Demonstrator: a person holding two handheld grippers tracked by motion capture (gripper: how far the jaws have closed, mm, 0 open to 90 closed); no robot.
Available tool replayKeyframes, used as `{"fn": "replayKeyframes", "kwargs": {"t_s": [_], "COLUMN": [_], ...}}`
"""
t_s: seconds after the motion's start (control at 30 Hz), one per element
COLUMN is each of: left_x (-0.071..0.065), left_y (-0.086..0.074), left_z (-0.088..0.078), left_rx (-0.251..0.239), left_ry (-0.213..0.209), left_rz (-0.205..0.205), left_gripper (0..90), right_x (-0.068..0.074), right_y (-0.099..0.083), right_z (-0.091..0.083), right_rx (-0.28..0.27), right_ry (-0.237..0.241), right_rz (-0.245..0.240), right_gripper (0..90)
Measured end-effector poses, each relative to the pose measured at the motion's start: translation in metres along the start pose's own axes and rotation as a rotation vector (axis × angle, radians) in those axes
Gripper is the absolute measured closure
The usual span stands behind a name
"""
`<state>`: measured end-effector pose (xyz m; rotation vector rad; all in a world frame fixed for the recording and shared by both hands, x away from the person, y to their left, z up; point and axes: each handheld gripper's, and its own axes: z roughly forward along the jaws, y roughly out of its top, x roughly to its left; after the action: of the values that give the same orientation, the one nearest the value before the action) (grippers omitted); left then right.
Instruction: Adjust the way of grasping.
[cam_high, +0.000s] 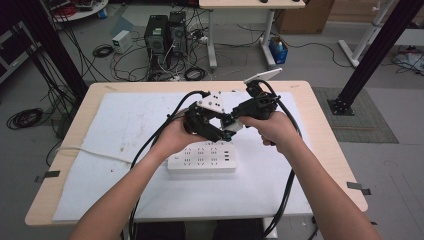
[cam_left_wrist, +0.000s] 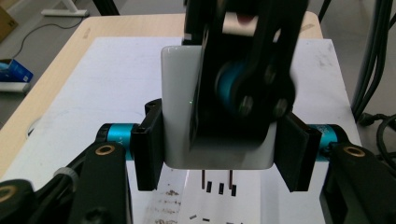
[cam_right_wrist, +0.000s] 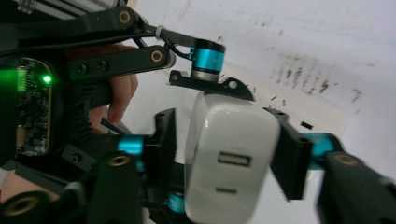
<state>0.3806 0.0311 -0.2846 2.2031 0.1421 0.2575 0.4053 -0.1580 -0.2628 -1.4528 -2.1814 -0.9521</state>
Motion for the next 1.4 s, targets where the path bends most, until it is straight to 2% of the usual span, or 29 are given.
{"fn": "replayKeyframes", "kwargs": {"t_s": [0.03, 0.07, 0.13, 0.23, 0.3, 0.33, 0.43, 0.47, 0.5, 0.53, 0.57, 0.63, 0.67, 0.7, 0.73, 0.77, 0.8, 0.93, 0.97, 1.07, 1.1, 1.2, 1.27, 1.4], "left_x": [0.000, -0.001, -0.002, -0.002, -0.003, -0.003, 0.000, 0.002, 0.003, 0.005, 0.007, 0.012, 0.014, 0.016, 0.018, 0.021, 0.024, 0.034, 0.036, 0.043, 0.045, 0.047, 0.046, 0.045], "left_y": [0.000, -0.001, 0.000, 0.001, 0.000, -0.001, -0.007, -0.009, -0.012, -0.015, -0.020, -0.028, -0.034, -0.039, -0.044, -0.049, -0.054, -0.073, -0.077, -0.087, -0.090, -0.095, -0.096, -0.097], "left_z": [0.000, -0.001, -0.001, 0.000, 0.001, 0.001, -0.004, -0.007, -0.010, -0.014, -0.018, -0.027, -0.029, -0.033, -0.037, -0.041, -0.044, -0.055, -0.058, -0.067, -0.069, -0.075, -0.078, -0.084], "left_rx": [0.000, 0.000, 0.007, 0.018, 0.055, 0.075, 0.127, 0.149, 0.176, 0.197, 0.220, 0.293, 0.324, 0.370, 0.415, 0.456, 0.498, 0.646, 0.671, 0.698, 0.704, 0.720, 0.705, 0.687], "left_ry": [0.012, 0.019, 0.038, 0.043, 0.078, 0.092, 0.111, 0.117, 0.124, 0.130, 0.126, 0.133, 0.135, 0.139, 0.147, 0.151, 0.146, 0.163, 0.182, 0.201, 0.201, 0.215, 0.218, 0.211], "left_rz": [0.008, 0.015, 0.032, 0.024, 0.037, 0.030, 0.010, 0.009, 0.004, -0.006, -0.021, -0.039, -0.068, -0.078, -0.091, -0.111, -0.138, -0.226, -0.223, -0.273, -0.285, -0.289, -0.299, -0.314], "left_gripper": [42.6, 42.6, 42.6, 42.0, 34.9, 30.5, 25.2, 24.2, 24.2, 24.0, 24.0, 23.9, 22.3, 22.3, 22.0, 21.9, 21.9, 19.7, 19.2, 19.2, 19.2, 19.2, 19.2, 19.0], "right_x": [0.000, -0.002, -0.002, -0.002, -0.001, -0.001, -0.004, -0.003, -0.003, -0.002, -0.002, 0.000, 0.003, 0.003, 0.004, 0.006, 0.006, 0.007, 0.007, 0.008, 0.008, 0.007, 0.006, 0.004], "right_y": [0.000, 0.000, 0.001, 0.001, 0.001, 0.001, 0.001, 0.001, 0.001, 0.001, 0.001, 0.001, 0.002, 0.002, 0.002, 0.003, 0.003, 0.004, 0.005, 0.004, 0.004, 0.004, 0.005, 0.005], "right_z": [0.002, 0.001, 0.001, 0.001, 0.000, -0.002, -0.009, -0.016, -0.016, -0.021, -0.021, -0.027, -0.030, -0.030, -0.032, -0.035, -0.035, -0.040, -0.041, -0.040, -0.040, -0.040, -0.041, -0.041], "right_rx": [-0.005, -0.012, -0.014, -0.019, -0.016, -0.026, -0.035, -0.031, -0.031, -0.012, -0.012, -0.007, 0.017, 0.017, 0.033, 0.047, 0.047, 0.093, 0.104, 0.143, 0.155, 0.161, 0.168, 0.176], "right_ry": [-0.011, 0.012, 0.016, 0.016, 0.015, 0.000, -0.027, -0.076, -0.076, -0.128, -0.128, -0.176, -0.253, -0.253, -0.282, -0.331, -0.331, -0.416, -0.432, -0.507, -0.513, -0.505, -0.503, -0.498], "right_rz": [-0.005, 0.001, 0.006, 0.009, -0.002, -0.012, -0.030, -0.062, -0.062, -0.105, -0.105, -0.145, -0.201, -0.201, -0.214, -0.255, -0.255, -0.318, -0.326, -0.379, -0.383, -0.397, -0.398, -0.435], "right_gripper": [55.6, 58.5, 59.0, 60.7, 62.1, 62.0, 62.0, 62.1, 62.1, 62.1, 62.1, 62.1, 62.1, 62.1, 62.1, 62.1, 62.1, 62.0, 62.0, 62.0, 62.0, 62.0, 62.0, 62.0]}}
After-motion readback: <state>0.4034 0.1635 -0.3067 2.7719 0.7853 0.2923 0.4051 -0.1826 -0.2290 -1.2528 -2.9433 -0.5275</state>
